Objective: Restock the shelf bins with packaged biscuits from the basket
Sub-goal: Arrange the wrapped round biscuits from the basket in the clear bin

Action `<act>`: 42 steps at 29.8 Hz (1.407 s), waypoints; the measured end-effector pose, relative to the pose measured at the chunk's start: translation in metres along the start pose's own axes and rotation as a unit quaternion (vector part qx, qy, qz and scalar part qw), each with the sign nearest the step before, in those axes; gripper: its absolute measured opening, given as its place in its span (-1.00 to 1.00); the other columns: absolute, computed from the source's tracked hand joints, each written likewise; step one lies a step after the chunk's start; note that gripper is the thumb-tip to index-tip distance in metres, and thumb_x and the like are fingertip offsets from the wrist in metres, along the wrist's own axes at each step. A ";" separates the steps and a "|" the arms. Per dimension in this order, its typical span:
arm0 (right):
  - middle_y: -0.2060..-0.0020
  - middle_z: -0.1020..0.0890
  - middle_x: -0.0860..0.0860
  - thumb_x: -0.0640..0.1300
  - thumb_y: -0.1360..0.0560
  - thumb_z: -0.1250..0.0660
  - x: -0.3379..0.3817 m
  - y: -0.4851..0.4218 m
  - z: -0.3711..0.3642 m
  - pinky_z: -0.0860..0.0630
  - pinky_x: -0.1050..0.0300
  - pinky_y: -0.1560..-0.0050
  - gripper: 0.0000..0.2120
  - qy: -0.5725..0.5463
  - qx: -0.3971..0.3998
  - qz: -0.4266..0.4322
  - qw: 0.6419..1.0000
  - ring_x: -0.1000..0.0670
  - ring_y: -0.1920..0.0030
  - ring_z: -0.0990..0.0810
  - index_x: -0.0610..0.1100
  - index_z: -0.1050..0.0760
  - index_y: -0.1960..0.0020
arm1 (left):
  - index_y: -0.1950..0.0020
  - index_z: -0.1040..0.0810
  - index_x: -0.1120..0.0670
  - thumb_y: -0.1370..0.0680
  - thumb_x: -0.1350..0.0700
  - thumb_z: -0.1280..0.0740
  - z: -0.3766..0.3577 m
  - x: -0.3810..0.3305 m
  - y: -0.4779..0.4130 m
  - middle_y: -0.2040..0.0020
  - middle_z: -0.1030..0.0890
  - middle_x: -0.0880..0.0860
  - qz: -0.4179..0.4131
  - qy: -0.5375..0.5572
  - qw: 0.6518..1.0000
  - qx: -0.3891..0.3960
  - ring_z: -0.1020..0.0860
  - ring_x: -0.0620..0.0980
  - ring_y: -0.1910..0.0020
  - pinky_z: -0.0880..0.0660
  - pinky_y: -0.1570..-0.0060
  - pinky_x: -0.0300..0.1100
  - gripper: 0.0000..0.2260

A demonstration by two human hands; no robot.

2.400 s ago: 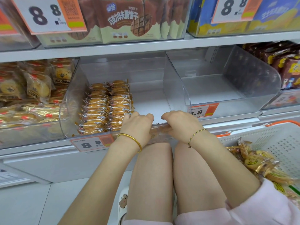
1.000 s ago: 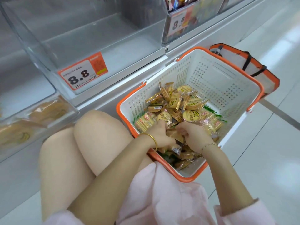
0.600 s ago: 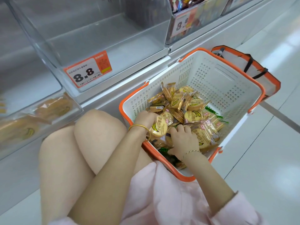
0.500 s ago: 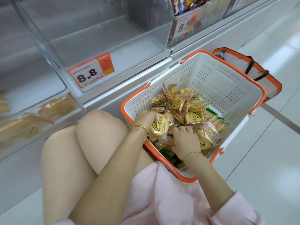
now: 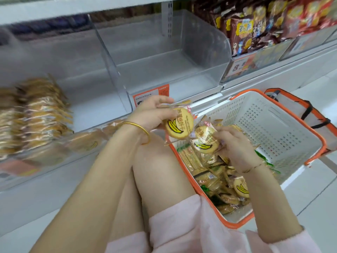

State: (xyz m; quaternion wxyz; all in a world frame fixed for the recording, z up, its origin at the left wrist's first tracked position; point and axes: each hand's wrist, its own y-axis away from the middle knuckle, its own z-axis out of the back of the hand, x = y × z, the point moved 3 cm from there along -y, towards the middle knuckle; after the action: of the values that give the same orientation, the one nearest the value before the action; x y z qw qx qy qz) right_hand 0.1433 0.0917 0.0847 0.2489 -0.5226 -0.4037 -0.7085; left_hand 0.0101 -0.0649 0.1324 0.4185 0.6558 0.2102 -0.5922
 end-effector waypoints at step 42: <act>-0.03 -0.59 -0.12 -0.39 -0.44 -0.23 0.122 0.006 -0.245 -0.39 0.08 0.14 -0.71 0.711 0.125 0.346 0.600 -0.18 -0.07 -0.57 -0.15 -0.50 -0.09 | -0.16 -0.52 -0.15 -0.49 0.13 -0.32 0.196 0.015 0.052 -0.09 -0.54 0.06 0.065 -0.602 0.785 -0.134 -0.44 0.14 -0.12 -0.40 0.01 -0.08 -0.71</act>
State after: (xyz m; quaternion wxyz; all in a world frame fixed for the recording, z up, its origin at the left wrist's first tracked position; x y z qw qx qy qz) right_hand -0.0244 -0.1067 0.1698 0.7466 0.0812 0.0274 -0.6597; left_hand -0.0648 -0.2540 0.1440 0.5810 0.1158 -0.0500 -0.8041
